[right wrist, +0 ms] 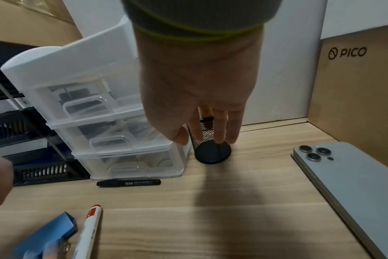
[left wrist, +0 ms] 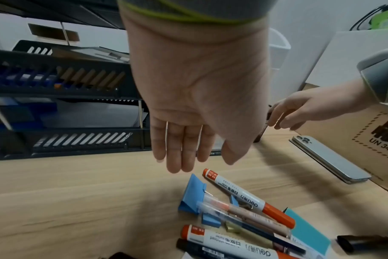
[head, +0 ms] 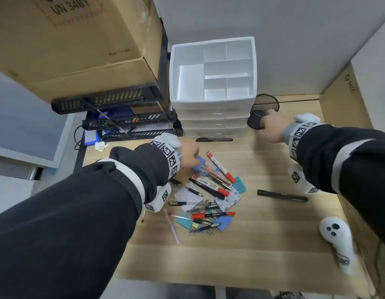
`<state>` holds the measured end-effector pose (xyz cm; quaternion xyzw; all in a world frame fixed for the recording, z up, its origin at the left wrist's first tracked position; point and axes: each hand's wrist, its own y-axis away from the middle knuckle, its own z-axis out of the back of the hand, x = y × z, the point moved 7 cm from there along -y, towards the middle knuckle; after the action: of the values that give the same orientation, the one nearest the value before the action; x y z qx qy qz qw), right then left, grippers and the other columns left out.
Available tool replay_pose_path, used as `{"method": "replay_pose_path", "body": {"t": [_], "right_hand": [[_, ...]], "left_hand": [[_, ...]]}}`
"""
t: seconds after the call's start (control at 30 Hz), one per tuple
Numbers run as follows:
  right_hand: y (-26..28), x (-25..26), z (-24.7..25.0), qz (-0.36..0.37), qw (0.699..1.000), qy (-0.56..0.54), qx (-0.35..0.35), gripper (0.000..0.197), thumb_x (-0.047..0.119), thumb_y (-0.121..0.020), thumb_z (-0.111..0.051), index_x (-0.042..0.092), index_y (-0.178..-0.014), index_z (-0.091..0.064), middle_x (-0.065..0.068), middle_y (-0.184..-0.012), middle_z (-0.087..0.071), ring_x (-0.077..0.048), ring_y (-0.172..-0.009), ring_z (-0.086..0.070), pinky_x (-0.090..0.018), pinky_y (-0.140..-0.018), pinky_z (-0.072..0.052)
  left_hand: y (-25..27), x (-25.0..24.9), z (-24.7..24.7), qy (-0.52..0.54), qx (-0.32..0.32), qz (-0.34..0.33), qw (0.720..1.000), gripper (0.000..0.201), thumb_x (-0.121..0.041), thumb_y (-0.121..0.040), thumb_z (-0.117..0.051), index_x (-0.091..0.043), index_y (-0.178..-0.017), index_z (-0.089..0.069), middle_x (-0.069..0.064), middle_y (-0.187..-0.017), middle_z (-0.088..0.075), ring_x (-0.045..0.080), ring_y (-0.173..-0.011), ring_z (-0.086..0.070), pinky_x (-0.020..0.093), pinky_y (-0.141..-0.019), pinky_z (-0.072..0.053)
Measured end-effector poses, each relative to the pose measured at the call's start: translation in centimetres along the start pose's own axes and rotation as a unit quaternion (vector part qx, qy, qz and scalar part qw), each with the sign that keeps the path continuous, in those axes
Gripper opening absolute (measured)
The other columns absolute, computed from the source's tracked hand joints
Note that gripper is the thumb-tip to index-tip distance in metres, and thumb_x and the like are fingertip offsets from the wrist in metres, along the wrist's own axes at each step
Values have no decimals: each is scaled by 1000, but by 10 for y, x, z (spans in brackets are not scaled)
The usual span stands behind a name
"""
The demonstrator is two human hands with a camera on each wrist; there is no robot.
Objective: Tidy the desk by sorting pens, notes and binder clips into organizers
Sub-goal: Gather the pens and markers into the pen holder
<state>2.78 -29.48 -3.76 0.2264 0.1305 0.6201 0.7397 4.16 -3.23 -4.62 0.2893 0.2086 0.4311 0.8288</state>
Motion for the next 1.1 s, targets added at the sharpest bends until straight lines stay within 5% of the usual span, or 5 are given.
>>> {"method": "replay_pose_path", "body": {"t": [0.27, 0.7, 0.9, 0.97, 1.1], "right_hand": [[24, 4, 12, -38, 999, 19, -20, 35, 24, -90, -55, 10, -59, -49, -5, -60, -50, -20, -51, -45, -24, -47, -30], [55, 75, 16, -32, 928, -327, 175, 43, 45, -90, -68, 5, -103, -63, -11, -89, -74, -21, -60, -70, -32, -69, -61], [60, 108, 4, 4, 848, -487, 209, 42, 41, -96, -61, 4, -116, -63, -13, -96, -76, -28, -76, -73, -44, -93, -58], [59, 106, -4, 5, 827, -523, 208, 48, 45, -95, -61, 9, -125, -59, -14, -107, -75, -28, -87, -76, -44, -95, -57], [53, 72, -17, -20, 947, -308, 94, 15, 19, -92, -65, 9, -101, -58, -18, -112, -70, -32, -98, -72, -45, -92, -57]], "left_hand": [[8, -17, 13, -32, 21, 4, 999, 20, -25, -91, -60, -13, -107, -63, 4, -94, -59, 20, -78, -53, 24, -53, -36], [17, -47, 36, 149, -11, 18, 989, 110, -99, -39, -60, -20, -115, -59, -4, -105, -69, 20, -96, -67, 40, -90, -55], [35, -32, 50, 258, -74, 81, 960, 88, -71, -43, -87, -11, -101, -61, -1, -81, -67, 12, -69, -59, 25, -56, -47], [34, -19, 45, 235, -95, 99, 962, 110, -76, -28, -85, -11, -112, -57, -2, -91, -66, 13, -78, -61, 28, -66, -52], [20, 2, 20, 183, -54, 115, 975, 102, -87, -19, -78, -20, -93, -62, -1, -85, -73, 16, -76, -69, 40, -73, -61]]}}
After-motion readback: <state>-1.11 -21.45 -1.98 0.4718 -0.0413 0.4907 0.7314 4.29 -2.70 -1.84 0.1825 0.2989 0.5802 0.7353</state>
